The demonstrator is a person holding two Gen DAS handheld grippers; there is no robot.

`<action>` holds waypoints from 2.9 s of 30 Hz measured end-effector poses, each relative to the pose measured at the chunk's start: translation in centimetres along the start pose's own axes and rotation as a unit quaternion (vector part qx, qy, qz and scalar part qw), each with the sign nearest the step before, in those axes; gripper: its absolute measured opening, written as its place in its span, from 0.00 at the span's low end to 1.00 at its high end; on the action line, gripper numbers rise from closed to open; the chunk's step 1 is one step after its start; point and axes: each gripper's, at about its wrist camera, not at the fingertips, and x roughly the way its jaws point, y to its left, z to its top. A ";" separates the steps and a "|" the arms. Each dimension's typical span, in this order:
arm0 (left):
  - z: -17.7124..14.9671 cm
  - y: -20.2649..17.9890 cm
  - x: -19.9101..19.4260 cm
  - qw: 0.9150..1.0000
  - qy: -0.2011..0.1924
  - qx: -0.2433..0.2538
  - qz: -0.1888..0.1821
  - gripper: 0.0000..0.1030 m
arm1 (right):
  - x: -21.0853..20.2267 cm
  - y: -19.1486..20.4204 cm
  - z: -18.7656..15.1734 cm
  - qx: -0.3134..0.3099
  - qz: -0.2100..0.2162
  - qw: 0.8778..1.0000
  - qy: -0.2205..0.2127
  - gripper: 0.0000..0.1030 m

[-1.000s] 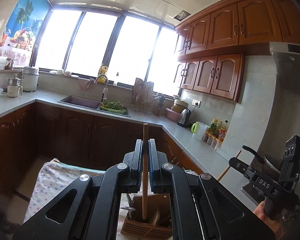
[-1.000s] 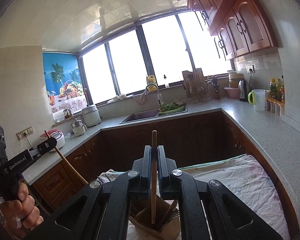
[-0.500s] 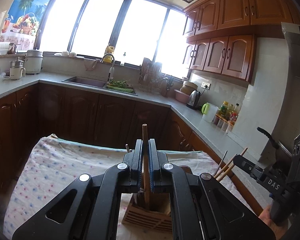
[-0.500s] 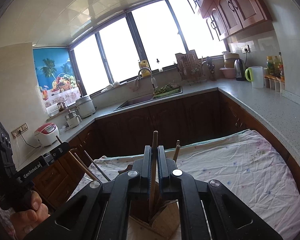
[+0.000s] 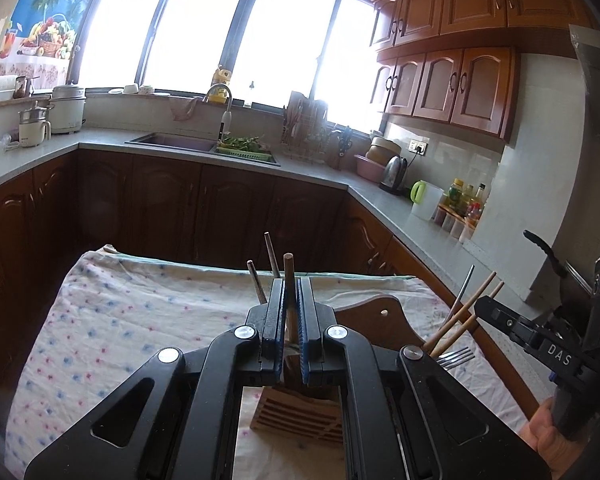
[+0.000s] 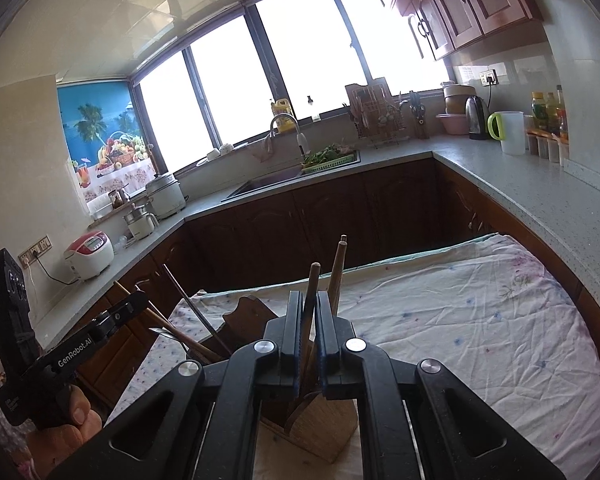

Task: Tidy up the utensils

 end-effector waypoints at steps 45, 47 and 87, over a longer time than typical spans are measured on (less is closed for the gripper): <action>-6.1 1.8 -9.5 0.997 0.016 -0.023 0.066 0.96 | -6.6 0.2 -5.1 0.020 0.028 0.999 -0.008 0.98; -7.1 1.5 -10.5 0.997 0.021 -0.016 0.068 0.96 | -7.7 0.5 -6.0 0.016 0.029 0.999 -0.010 0.98; -18.5 -2.6 -25.4 0.989 -0.048 0.062 0.126 1.00 | -21.6 4.2 -18.3 -0.105 -0.042 0.989 -0.100 1.00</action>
